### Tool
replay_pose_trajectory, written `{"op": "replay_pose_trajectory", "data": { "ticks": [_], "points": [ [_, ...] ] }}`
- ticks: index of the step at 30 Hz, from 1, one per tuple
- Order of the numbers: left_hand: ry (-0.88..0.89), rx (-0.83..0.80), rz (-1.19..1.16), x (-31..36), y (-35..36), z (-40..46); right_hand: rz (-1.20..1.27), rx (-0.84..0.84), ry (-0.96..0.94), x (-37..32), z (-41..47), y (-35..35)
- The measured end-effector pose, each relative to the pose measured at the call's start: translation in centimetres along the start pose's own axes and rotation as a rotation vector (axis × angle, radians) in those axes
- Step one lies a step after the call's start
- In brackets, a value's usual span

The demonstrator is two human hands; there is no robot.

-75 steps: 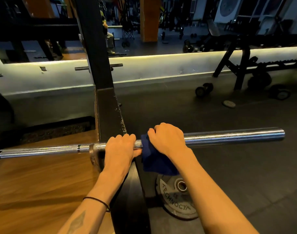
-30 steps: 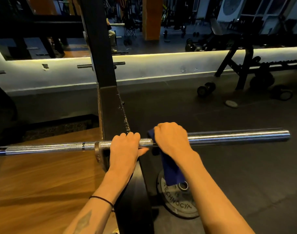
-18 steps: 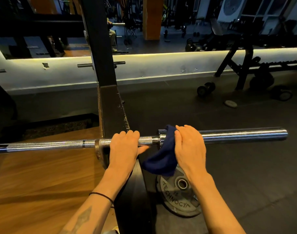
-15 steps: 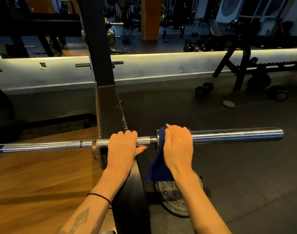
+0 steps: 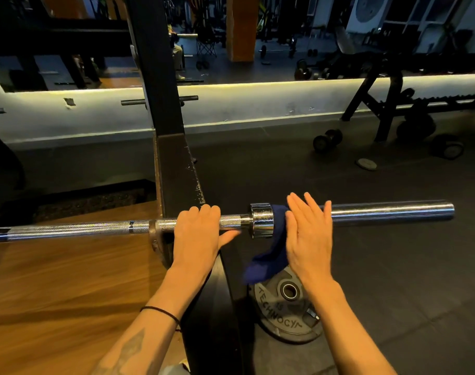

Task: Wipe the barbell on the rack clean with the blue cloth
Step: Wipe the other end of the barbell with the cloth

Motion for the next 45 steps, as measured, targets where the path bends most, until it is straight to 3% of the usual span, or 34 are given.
{"op": "replay_pose_trajectory", "data": {
  "ticks": [5,10,13,18,29,33,36,38,41,43,45],
  "points": [
    [-0.028,-0.034,-0.023,0.4,-0.3,-0.2,0.166,0.061,0.147,-5.0,-0.3,2.4],
    [-0.037,-0.057,-0.009,0.3,-0.4,-0.2,0.101,-0.075,-0.286,-8.7,-0.5,2.5],
    [0.014,-0.091,0.016,0.2,-0.3,-0.1,0.064,-0.081,-0.347,-9.7,-1.7,3.8],
    [0.005,-0.115,-0.034,-0.3,-0.9,0.3,-0.321,-0.170,-0.490,-6.2,-1.4,3.0],
    [0.038,-0.184,-0.030,-0.3,-1.6,0.1,-0.340,-0.114,-0.299,-8.0,-2.7,3.5],
    [0.113,-0.170,0.022,-0.4,-2.2,-0.6,-0.366,-0.082,-0.250,-8.9,-2.9,3.5],
    [0.223,-0.264,0.215,-0.6,-3.2,-2.2,-0.338,-0.106,-0.202,-10.2,-3.0,4.6],
    [0.288,-0.290,0.216,-1.0,-4.8,-3.8,-0.251,-0.139,-0.193,-11.3,-3.6,5.6],
    [0.513,-0.079,-0.058,-2.6,-7.6,-6.0,0.007,-0.149,-0.016,-12.5,-4.0,5.6],
    [0.670,0.163,-0.221,-4.7,-8.9,-7.2,0.057,-0.113,-0.047,-13.3,-4.0,5.4],
    [0.592,0.401,-0.372,-8.2,-9.3,-7.5,0.070,-0.068,-0.148,-14.3,-4.2,6.0]
  ]
}}
Point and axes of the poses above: each hand's wrist, its own z-axis towards the middle knuckle, its own y-axis out of the palm, x = y × z, the point moved 1 cm from there along z, towards the middle knuckle, and after that the axes turned 7 degrees about y, right-handed, at the moved point
